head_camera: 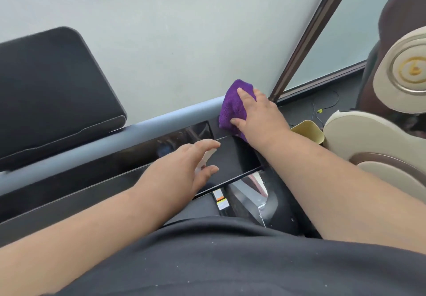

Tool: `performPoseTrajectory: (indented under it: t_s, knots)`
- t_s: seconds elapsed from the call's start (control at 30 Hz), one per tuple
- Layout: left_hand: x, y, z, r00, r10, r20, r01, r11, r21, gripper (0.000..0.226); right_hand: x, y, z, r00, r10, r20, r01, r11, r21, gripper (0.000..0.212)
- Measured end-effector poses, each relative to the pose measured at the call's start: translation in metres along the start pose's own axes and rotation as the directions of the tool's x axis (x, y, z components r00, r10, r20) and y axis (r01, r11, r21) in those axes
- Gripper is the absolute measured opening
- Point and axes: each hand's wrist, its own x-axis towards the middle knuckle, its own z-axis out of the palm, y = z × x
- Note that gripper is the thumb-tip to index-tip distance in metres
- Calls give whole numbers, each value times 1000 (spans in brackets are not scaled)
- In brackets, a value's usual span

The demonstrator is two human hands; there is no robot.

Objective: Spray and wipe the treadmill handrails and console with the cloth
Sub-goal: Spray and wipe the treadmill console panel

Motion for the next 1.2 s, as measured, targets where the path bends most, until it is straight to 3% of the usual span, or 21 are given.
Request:
performPoseTrajectory:
  t_s: [0.2,0.3,0.43,0.57,0.8,0.93,1.07,1.13,1.2]
  knots:
    - [-11,-10,-9,999,-39,-32,37,999,-37,45,-49,34,6,1000,16,-17,-14,992,123,72]
    - [-17,-18,-11,994,-69,-79,65,996,-59,42,-60,36,14,999,-5,-45,5,1000,12,71]
    - [-25,-22,-11,989,-121,-81,115,991,-70,44,-24,14,13,984,-159,-78,148,980,-135,68]
    - [-27,-17,-10,990,-123,-62,120,992,-50,43,27,-7,-1,973,-228,25,229,972,-52,67]
    - [-25,-15,-7,989,-109,-95,104,993,-60,45,-47,31,7,996,-78,-39,80,996,50,72]
    - [-26,-23,-3,982,-131,-139,120,989,-82,43,-85,46,17,996,-79,-45,80,997,16,77]
    - [-22,-21,-3,969,-155,-193,131,983,-131,45,-59,31,16,986,-148,-78,146,989,-35,70]
    - [-21,-20,-3,963,-160,-218,130,981,-147,45,-33,20,10,977,-180,-116,187,981,50,63]
    - [-24,-19,-3,961,-158,-228,128,982,-139,45,-12,13,-1,974,-148,-174,189,949,252,58]
